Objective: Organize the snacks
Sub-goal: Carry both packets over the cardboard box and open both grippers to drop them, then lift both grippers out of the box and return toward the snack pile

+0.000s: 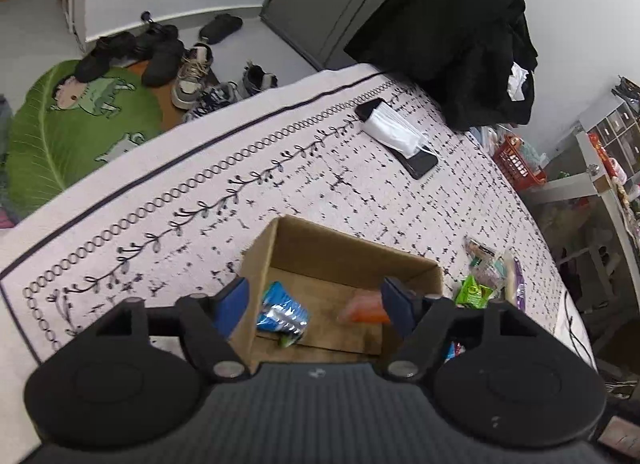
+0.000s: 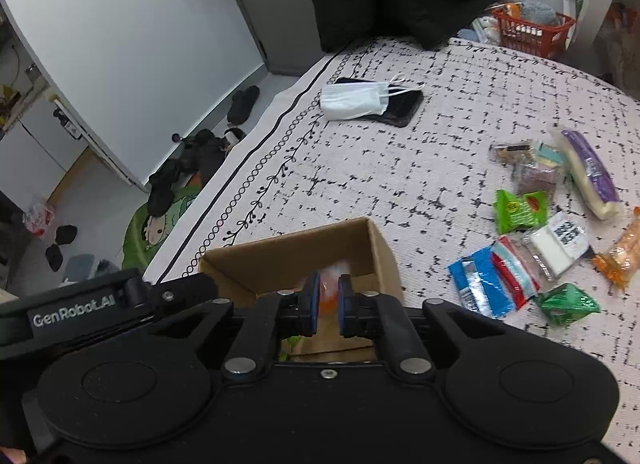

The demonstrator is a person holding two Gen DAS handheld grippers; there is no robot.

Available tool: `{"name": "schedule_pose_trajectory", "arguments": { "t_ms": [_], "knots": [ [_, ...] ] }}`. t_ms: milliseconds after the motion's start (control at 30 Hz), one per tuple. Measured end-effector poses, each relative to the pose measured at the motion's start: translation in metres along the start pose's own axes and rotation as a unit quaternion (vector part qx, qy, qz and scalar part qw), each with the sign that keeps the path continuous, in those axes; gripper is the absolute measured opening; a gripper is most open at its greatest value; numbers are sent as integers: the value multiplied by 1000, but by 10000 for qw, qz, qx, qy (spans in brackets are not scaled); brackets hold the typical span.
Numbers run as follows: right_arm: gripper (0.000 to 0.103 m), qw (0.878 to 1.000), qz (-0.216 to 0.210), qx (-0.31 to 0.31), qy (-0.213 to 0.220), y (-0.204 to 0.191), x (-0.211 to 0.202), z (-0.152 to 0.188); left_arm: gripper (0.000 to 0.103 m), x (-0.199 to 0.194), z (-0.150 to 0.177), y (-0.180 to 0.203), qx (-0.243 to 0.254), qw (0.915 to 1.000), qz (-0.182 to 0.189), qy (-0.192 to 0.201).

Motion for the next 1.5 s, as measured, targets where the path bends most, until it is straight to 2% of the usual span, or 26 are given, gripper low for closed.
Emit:
{"name": "schedule_pose_trajectory", "arguments": {
  "t_ms": [100,333,433,533,600,733,933,1000,1300,1500],
  "knots": [
    [14,10000,20,55,38,11,-14,2,84,-6,4,0,-22,9999,-126,15],
    [20,9997,143,199,83,46,-40,10,87,-15,20,10,54,9993,-360,-36],
    [21,9995,169,264,105,63,-53,15,94,-22,27,20,120,9991,-410,1],
    [31,9989,219,372,162,82,-67,18,98,-29,33,32,232,9988,-416,70],
    [42,9985,273,413,234,93,-76,19,103,-32,37,40,273,9988,-397,102],
    [50,9973,341,529,370,117,-93,22,103,-39,46,59,399,9983,-376,170],
    [69,9946,448,729,588,152,-120,25,103,-45,61,90,613,9976,-259,195],
    [78,9934,458,829,645,164,-127,26,103,-47,64,98,628,9976,-213,206],
    [87,9871,632,1211,834,213,-147,32,103,-46,83,136,778,9967,-93,191],
    [90,9815,640,1536,946,240,-148,35,103,-41,95,162,953,9952,-165,133]
  ]
}}
Point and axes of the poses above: each gripper's, at about its wrist camera, not at the fingertips, and x roughly the way its jaws point, y to its right, z to its underside, the point moved 8 cm from there along x, roughly the way its jaws point, and after that the axes turned 1 degree about z, right-handed, at the moved point
